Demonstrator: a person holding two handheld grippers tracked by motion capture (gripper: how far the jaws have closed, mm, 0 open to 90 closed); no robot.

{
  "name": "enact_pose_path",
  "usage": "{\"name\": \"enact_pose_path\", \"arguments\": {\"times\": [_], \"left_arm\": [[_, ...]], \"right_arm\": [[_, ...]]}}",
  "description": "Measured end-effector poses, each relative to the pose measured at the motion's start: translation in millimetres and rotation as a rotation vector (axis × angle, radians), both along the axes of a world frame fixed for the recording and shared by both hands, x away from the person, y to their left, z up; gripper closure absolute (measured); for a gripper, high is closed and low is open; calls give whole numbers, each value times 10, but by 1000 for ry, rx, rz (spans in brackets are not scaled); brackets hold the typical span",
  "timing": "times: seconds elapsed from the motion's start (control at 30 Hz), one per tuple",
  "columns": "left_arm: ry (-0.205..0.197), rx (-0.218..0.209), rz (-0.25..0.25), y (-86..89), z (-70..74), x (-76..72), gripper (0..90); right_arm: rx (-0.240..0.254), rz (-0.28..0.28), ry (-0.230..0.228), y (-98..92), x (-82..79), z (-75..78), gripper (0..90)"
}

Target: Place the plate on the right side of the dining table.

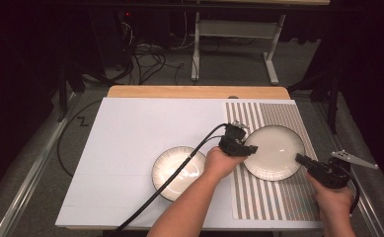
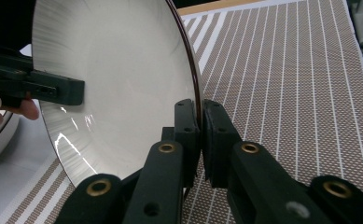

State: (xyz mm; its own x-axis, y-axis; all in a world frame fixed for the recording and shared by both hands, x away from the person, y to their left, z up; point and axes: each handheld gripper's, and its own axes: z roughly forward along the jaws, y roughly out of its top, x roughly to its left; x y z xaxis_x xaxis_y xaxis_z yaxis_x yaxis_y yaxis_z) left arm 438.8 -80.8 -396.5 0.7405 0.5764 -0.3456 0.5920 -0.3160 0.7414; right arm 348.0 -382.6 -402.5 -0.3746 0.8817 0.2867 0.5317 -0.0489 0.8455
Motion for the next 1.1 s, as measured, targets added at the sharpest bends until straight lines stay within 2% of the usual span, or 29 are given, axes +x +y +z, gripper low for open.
{"name": "enact_pose_path", "arguments": {"times": [0.13,0.2,0.27,0.33,0.37,0.43,0.47,0.53,0.57,0.6,0.63,0.7,0.73,0.9,1.03,1.1], "left_arm": [[-11,-12,11,22,34,6,623],[-27,-16,21,55,75,10,552],[-49,-8,16,92,121,-5,520],[-83,-21,7,169,194,-59,495],[-83,-21,7,169,194,-59,485],[-110,-27,4,237,245,-105,475],[-128,-40,0,326,289,-164,456],[-134,-48,-4,382,306,-195,438],[-137,-52,-8,441,321,-226,438],[-147,-54,-12,572,339,-289,436],[-147,-54,-12,572,339,-289,436],[-157,-61,-7,716,335,-345,428],[-159,-62,1,811,328,-377,392],[-196,-62,52,1218,308,-533,322],[-211,-94,85,1632,286,-662,321],[-227,-95,105,1835,280,-737,307]], "right_arm": [[8,-14,0,-16,6,-9,883],[10,-22,4,-27,12,-19,881],[12,-26,7,-32,20,-27,880],[5,-32,7,-21,27,-27,879],[5,-32,7,-21,27,-27,879],[-2,-37,8,-9,30,-22,878],[-8,-42,10,0,33,-19,877],[-16,-48,15,13,36,-13,874],[-16,-48,15,13,36,-13,874],[-27,-54,20,23,48,-8,870],[-32,-58,24,29,56,-7,869],[-35,-62,30,34,65,-5,867],[-45,-70,40,50,87,3,865],[-61,-85,61,88,140,19,858],[-67,-93,82,98,184,11,852],[-69,-102,97,109,210,5,848]]}}
